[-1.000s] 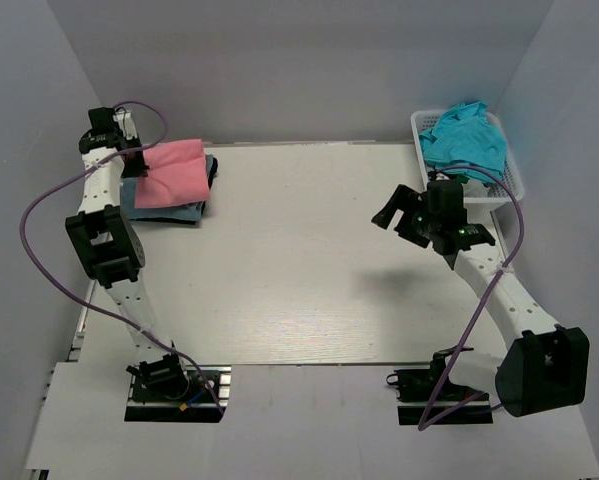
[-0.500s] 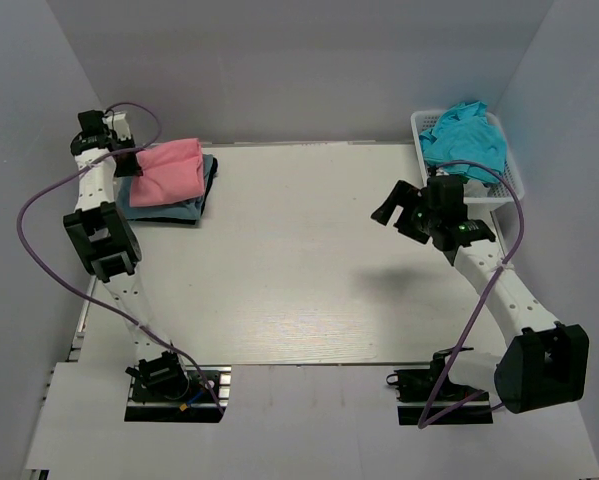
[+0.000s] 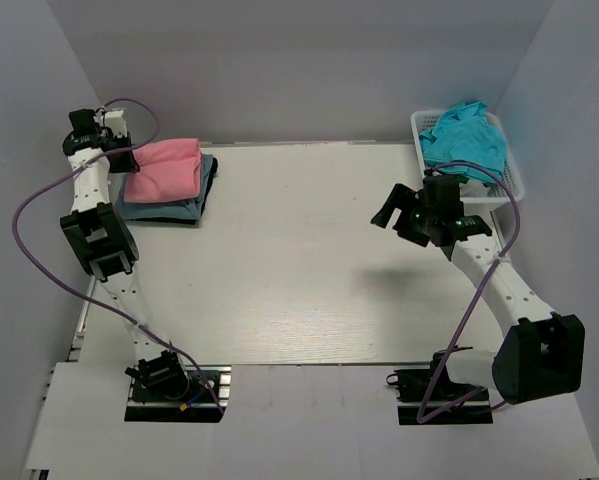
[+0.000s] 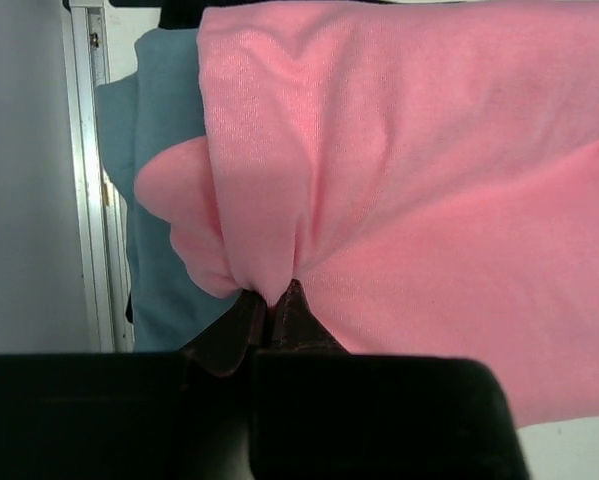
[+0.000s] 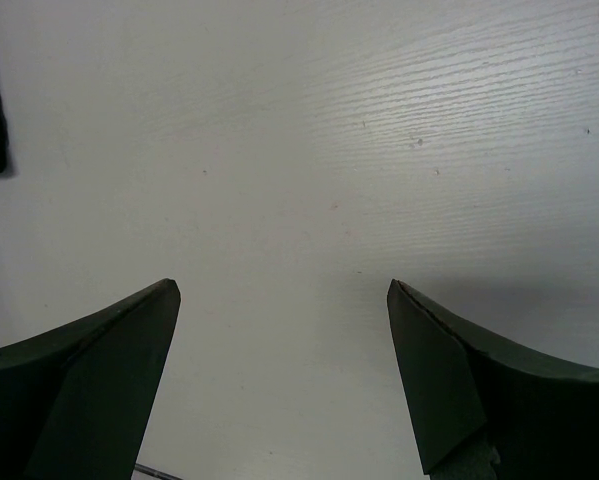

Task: Fold and stack the t-shirts
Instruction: Put the neatly folded tshirt into the corner of the board with the left arm

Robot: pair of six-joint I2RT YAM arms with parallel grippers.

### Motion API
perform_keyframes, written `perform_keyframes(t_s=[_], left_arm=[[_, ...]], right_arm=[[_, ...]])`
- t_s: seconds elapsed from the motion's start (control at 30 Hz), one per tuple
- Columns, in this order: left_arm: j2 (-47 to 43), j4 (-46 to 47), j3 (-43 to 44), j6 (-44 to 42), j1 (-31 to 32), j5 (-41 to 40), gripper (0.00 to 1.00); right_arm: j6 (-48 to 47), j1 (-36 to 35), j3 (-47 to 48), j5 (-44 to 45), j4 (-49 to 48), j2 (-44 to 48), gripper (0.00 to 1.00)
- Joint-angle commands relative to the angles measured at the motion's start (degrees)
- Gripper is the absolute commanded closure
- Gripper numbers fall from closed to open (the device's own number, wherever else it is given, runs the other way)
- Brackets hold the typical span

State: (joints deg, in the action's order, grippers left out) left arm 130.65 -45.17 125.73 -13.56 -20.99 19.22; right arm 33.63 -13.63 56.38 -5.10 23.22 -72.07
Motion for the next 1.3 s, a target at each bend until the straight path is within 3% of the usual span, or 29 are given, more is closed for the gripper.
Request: perform_keyframes(t_s=[0.0, 0.07, 0.13, 0.17, 0.2, 0.23, 0.27, 0.5, 0.73, 0.83, 1.07, 1.27], left_arm=[[-0.1, 0.7, 1.6, -2.2, -0.9, -0.4, 1.0], [0.6, 1.4, 1.6, -2.2, -0.9, -2.6, 1.0], [1.3, 0.8, 2.6, -1.6, -0.9, -2.6, 0.91], [1.3, 0.8, 2.6, -0.2, -0.9, -2.6, 0.57], [1.3, 1.3, 2.6, 1.9, -0.9, -4.2, 0.44], [1.3, 2.0, 3.2, 3.2, -0.9, -5.8, 0.11], [0.7, 2.0, 3.2, 4.1, -0.9, -7.2, 0.0], [-6.6, 2.5, 3.9, 10.5, 0.9, -6.6, 0.0], [-11.7, 5.0, -0.8, 17.3, 5.0, -3.3, 0.0], [-9.5, 6.3, -1.5, 19.0, 7.5, -1.5, 0.0], [-0.1, 5.6, 6.0, 20.3, 12.0, 1.3, 0.0], [2.8, 14.8, 3.6, 20.3, 14.7, 0.8, 0.0]], right_arm=[[-1.5, 0.0, 3.0, 0.7, 1.1, 0.1, 0.1], [-1.5, -0.2, 3.6, 0.1, 1.8, -0.4, 0.1], [-1.5, -0.2, 3.8, -0.7, 2.0, -1.0, 0.1], [-1.5, -0.3, 3.5, -1.0, 1.9, -0.7, 0.1], [-1.5, -0.1, 3.3, -1.1, 1.8, -0.5, 0.1], [-1.4, -0.2, 3.1, -1.4, 1.9, -0.4, 0.1], [-1.5, -0.1, 3.2, -1.6, 2.1, -0.3, 0.1], [-2.5, -0.2, 3.4, -2.8, 2.1, 2.2, 0.1], [-3.4, -0.1, 0.0, -2.9, 3.1, 6.4, 0.1], [-4.0, 0.1, -0.6, -1.4, 3.4, 7.5, 0.1], [-4.4, -0.1, 0.1, 1.2, 3.4, 5.8, 0.1], [-3.7, 0.1, -0.4, -2.3, 2.2, 2.6, 0.1]])
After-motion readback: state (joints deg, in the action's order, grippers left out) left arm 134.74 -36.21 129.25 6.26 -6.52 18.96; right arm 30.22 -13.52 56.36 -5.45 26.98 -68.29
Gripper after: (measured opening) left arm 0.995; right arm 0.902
